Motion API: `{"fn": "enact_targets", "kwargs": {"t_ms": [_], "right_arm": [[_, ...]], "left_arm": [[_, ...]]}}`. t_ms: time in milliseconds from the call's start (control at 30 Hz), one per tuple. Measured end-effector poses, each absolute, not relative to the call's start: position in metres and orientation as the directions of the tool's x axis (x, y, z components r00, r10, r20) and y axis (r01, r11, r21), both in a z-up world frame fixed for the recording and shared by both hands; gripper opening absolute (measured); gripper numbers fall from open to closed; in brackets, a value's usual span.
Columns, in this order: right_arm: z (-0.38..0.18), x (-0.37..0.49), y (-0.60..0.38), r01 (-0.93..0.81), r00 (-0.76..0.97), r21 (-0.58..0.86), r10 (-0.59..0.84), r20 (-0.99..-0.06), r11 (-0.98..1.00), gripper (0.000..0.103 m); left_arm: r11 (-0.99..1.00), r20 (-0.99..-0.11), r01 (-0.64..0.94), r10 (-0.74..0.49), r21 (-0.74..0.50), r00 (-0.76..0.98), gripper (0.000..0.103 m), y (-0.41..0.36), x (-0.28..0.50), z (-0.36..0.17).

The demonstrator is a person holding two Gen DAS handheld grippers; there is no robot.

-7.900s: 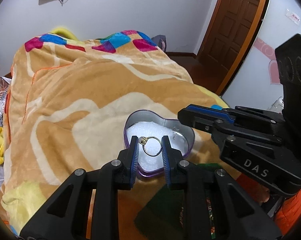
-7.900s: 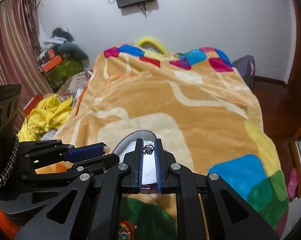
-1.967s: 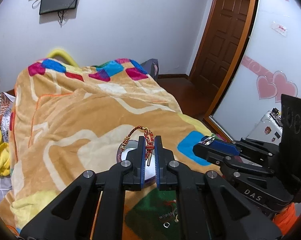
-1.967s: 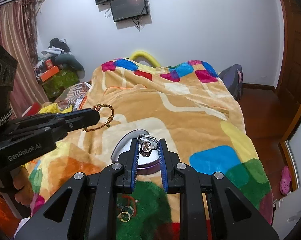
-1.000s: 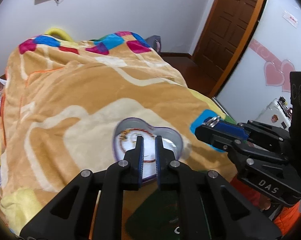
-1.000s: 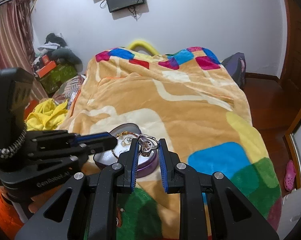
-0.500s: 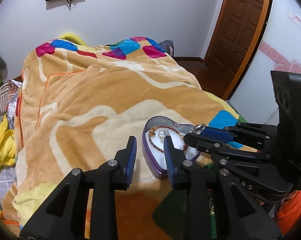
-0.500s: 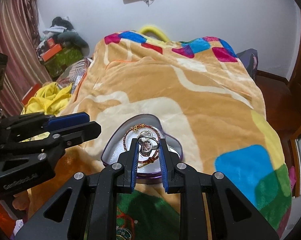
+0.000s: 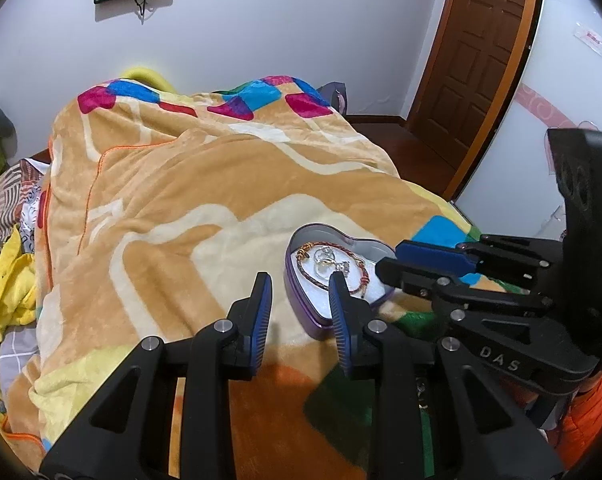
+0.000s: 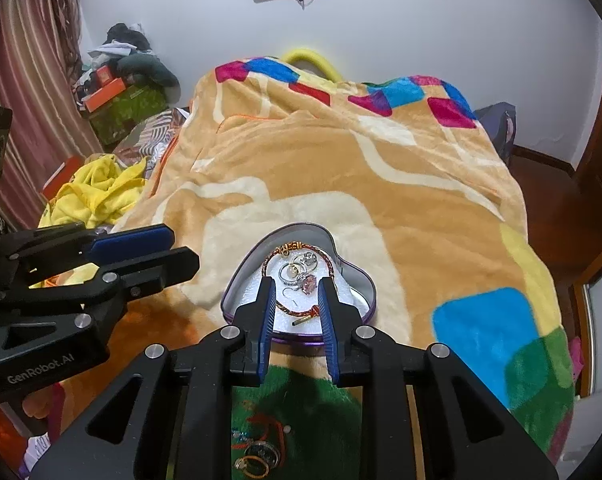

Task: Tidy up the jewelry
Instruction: 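Open the right tool inside the tin while the left tool releases the bracelet into it, then move both tools back from the tin to the remaining jewelry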

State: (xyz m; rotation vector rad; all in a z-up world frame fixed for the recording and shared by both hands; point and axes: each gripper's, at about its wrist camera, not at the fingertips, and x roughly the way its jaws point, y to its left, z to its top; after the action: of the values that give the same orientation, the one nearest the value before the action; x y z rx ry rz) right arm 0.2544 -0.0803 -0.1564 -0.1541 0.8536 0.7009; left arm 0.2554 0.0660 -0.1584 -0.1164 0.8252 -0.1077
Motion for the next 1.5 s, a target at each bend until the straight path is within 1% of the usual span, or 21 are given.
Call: {"fn": "enact_targets", "kwargs": {"t_ms": [367, 633, 933, 1300, 1500], "right_arm": [[-0.13, 0.225, -0.1, -0.604, 0.508, 0.117, 0.495, -0.705, 0.788, 0.02], [-0.127, 0.205, -0.115, -0.579, 0.526, 0.12, 0.482, -0.701, 0.806, 0.02], [-0.147, 0.186, -0.124, -0.565, 0.49, 0.134, 0.462, -0.739, 0.814, 0.02], [-0.191, 0.172, -0.11, -0.587, 0.388, 0.149, 0.438, -0.811, 0.795, 0.02], [-0.201, 0.175, -0.106, -0.583, 0.358, 0.167, 0.435, -0.826, 0.795, 0.02]], "left_arm": [[0.988, -0.715, 0.063, -0.146, -0.142, 0.683, 0.029, 0.056, 0.225, -0.143], [0.988, -0.725, 0.081, -0.154, -0.135, 0.671, 0.031, 0.045, 0.2, -0.142], [0.988, -0.758, 0.09, -0.156, -0.128, 0.633, 0.031, 0.037, 0.18, -0.159], [0.987, -0.79, 0.086, -0.161, -0.136, 0.592, 0.031, 0.039, 0.162, -0.181], [0.985, -0.8, 0.079, -0.169, -0.151, 0.576, 0.031, 0.042, 0.161, -0.189]]}}
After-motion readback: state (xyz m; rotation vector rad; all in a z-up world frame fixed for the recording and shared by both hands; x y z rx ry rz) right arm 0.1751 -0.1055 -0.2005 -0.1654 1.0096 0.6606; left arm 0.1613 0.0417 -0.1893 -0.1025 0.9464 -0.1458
